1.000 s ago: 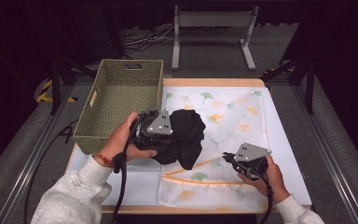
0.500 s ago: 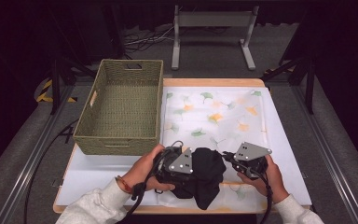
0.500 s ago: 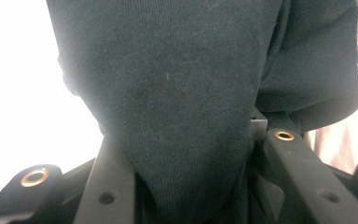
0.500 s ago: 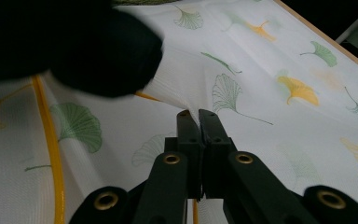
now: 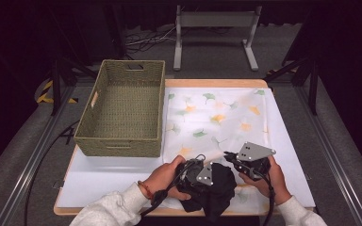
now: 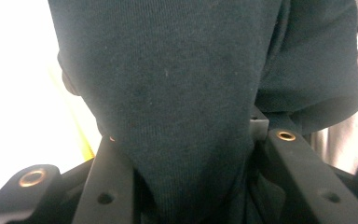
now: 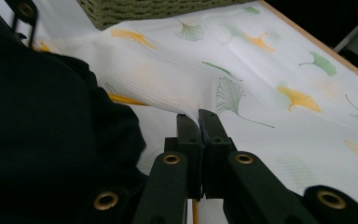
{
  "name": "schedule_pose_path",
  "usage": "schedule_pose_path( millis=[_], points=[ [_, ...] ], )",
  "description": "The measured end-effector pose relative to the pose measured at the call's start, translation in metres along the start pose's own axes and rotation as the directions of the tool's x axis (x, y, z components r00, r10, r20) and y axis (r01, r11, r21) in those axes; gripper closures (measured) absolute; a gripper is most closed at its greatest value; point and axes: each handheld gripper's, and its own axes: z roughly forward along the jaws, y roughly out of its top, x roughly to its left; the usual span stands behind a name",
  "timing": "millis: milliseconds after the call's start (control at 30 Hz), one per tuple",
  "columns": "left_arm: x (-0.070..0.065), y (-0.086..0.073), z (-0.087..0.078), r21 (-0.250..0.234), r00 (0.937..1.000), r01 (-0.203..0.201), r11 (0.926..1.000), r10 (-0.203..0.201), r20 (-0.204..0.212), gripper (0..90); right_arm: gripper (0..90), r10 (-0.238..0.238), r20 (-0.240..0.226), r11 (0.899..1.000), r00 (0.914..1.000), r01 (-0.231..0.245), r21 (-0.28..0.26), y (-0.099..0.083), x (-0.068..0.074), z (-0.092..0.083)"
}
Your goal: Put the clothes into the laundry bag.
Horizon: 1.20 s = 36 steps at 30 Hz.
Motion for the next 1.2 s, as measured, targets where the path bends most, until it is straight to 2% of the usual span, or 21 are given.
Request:
schedule_pose_path(
  millis=[33,300,367,467,567,600,733,800,867,967,1033,1067,1100,1167,1200],
  points=[
    [0.0,0.001,0.001,0.005,0.9999,0.001,1.0,-0.001,-0.014,61.4,88.7,-0.002,0.0,1.0,1.0,0.002,-0.006,0.001,0.001,-0.002],
    [0.006,0.004,0.006,0.02,0.9979,0.049,0.9986,-0.048,-0.043,60.1,88.8,-0.022,-0.024,0.999,0.9995,0.021,-0.033,0.009,0.008,-0.009],
    [0.006,0.005,0.006,0.014,0.9951,0.063,0.9979,-0.062,-0.077,59.1,88.8,-0.031,-0.029,0.999,0.9991,0.03,-0.041,0.012,0.011,-0.011],
    [0.01,0.002,0.006,-0.02,0.9898,0.109,0.9939,-0.11,-0.091,56.7,88.8,-0.039,-0.032,0.998,0.9987,0.037,-0.05,0.014,0.013,-0.014],
    [0.012,0.001,0.005,-0.048,0.9855,0.144,0.9883,-0.148,-0.082,48.1,88.8,-0.043,-0.039,0.998,0.9983,0.041,-0.055,0.015,0.015,-0.014],
    [0.012,0.001,0.005,-0.054,0.9861,0.141,0.9885,-0.145,-0.08,45.6,88.7,-0.044,-0.04,0.998,0.9982,0.042,-0.051,0.015,0.016,-0.013],
    [0.01,-0.003,-0.005,-0.106,0.9813,0.162,0.9812,-0.171,-0.088,33.6,88.7,-0.047,-0.033,0.998,0.9984,0.045,-0.044,0.015,0.016,-0.013],
    [0.009,-0.007,-0.014,-0.145,0.9804,0.175,0.9738,-0.186,-0.065,27.9,88.7,-0.043,-0.028,0.998,0.9987,0.042,-0.045,0.014,0.015,-0.013],
    [0.008,-0.012,-0.021,-0.159,0.9796,0.18,0.9707,-0.192,-0.06,25.6,88.7,-0.04,-0.029,0.998,0.9988,0.039,-0.044,0.014,0.015,-0.013],
    [0.001,-0.02,-0.03,-0.177,0.9773,0.189,0.966,-0.202,-0.063,27.3,88.7,-0.042,-0.028,0.998,0.9987,0.041,-0.044,0.015,0.017,-0.013],
    [-0.005,-0.024,-0.036,-0.183,0.9793,0.175,0.9674,-0.19,-0.07,34.4,88.7,-0.039,-0.025,0.998,0.9989,0.038,-0.045,0.015,0.017,-0.014],
    [-0.009,-0.027,-0.038,-0.188,0.9822,0.168,0.9676,-0.181,-0.051,39.6,88.7,-0.037,-0.025,0.998,0.999,0.036,-0.046,0.015,0.017,-0.014],
    [-0.011,-0.029,-0.038,-0.182,0.9856,0.155,0.971,-0.165,-0.039,47.8,88.7,-0.037,-0.028,0.998,0.9989,0.036,-0.047,0.015,0.017,-0.013],
    [-0.016,-0.03,-0.031,-0.153,0.9863,0.144,0.9776,-0.155,-0.058,55.6,88.8,-0.039,-0.03,0.998,0.9988,0.038,-0.045,0.016,0.018,-0.012],
    [-0.017,-0.028,-0.023,-0.131,0.9883,0.135,0.9821,-0.143,-0.052,58.8,88.7,-0.036,-0.034,0.998,0.9988,0.034,-0.045,0.016,0.018,-0.012]
  ],
)
